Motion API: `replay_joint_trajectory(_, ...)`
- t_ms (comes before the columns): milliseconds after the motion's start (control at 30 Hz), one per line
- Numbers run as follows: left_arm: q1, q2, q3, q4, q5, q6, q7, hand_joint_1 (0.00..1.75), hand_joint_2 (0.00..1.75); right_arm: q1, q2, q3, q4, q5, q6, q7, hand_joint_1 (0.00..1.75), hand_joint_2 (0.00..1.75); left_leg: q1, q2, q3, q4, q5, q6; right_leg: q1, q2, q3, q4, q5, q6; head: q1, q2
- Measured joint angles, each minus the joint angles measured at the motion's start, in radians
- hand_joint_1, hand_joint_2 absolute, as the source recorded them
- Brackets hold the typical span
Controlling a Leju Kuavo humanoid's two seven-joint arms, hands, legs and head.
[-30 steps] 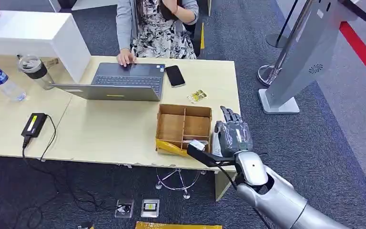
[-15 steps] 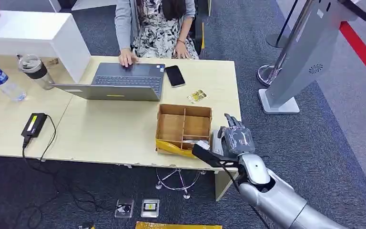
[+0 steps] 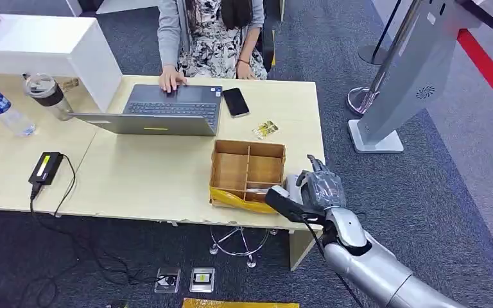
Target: Pass the card to the sensor for recognition and then transmit it.
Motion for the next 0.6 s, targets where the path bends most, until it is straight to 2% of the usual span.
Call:
replay_joint_trajectory(300,0.002,-0.004,0.0,0.0,-0.001,0.011,0.0,0.0,0.0,0.017,0.011,-0.033,0.049,-0.049,-0.039,-0.023,1.75,1.75,0.0,0.0,0.0,0.0,0.0,0.0,0.0,0.0,0.0,0.0,0.0,0.0,0.0,0.0)
replay_joint_trajectory(600,0.003,-0.007,0.0,0.0,-0.004,0.011,0.0,0.0,0.0,0.034,0.013,-0.059,0.076,-0.061,-0.044,-0.027,1.75,1.75,0.0,0.0,0.0,0.0,0.0,0.0,0.0,0.0,0.0,0.0,0.0,0.0,0.0,0.0)
